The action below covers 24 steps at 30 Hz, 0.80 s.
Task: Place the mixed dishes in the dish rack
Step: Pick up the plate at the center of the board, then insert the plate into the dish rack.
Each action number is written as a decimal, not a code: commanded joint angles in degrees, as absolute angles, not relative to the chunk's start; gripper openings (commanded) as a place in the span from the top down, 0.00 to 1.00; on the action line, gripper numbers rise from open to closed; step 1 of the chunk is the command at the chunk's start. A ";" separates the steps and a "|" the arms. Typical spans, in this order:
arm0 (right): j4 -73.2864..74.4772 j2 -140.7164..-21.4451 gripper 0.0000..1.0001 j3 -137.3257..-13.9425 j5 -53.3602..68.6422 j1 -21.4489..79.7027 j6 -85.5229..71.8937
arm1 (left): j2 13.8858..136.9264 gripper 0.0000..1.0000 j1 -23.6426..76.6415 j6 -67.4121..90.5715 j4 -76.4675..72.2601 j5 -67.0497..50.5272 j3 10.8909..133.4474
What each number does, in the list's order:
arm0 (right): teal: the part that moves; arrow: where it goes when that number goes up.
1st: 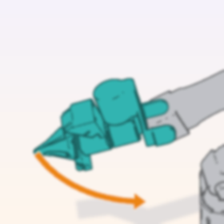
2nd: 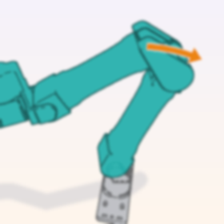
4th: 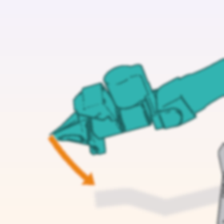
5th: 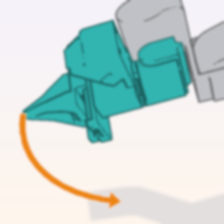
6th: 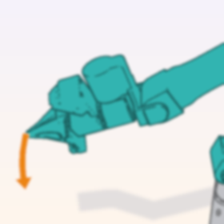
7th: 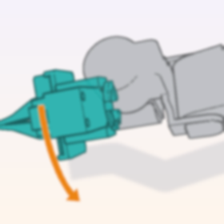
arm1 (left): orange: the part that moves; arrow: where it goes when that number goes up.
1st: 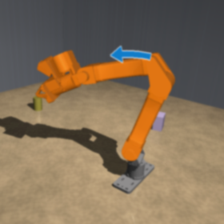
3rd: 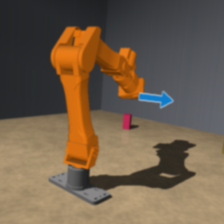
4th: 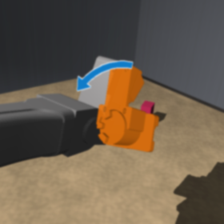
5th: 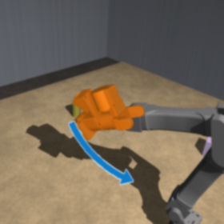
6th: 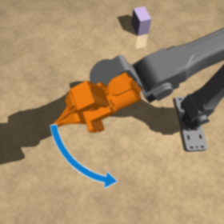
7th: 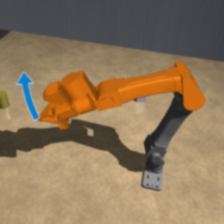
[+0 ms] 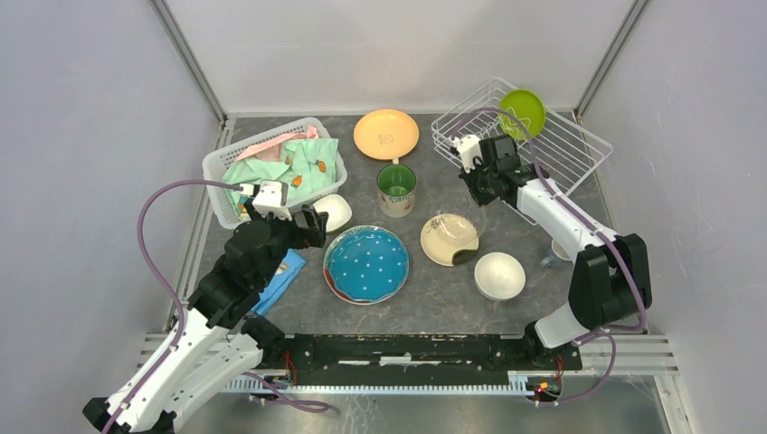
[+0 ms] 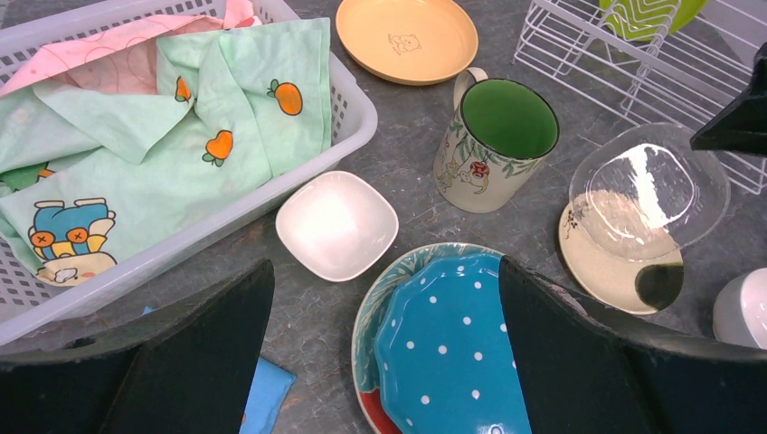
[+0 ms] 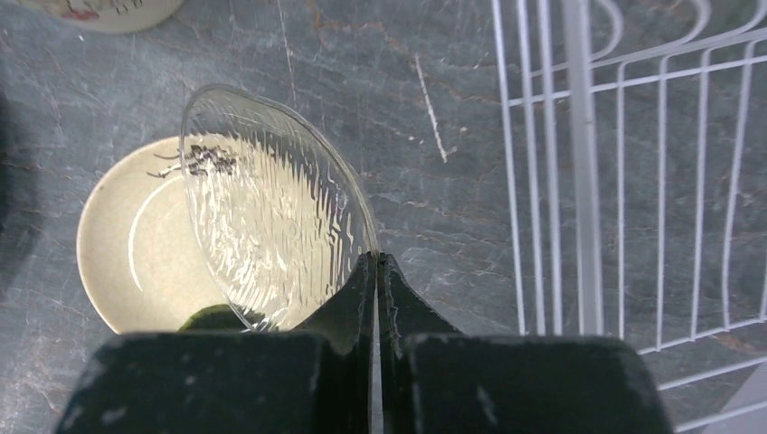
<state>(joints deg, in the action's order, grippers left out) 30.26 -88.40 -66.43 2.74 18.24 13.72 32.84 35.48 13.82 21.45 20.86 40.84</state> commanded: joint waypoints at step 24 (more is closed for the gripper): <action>13.86 -80.33 1.00 -78.91 -10.29 17.03 12.69 | 32.97 0.00 35.63 12.84 21.36 20.30 40.91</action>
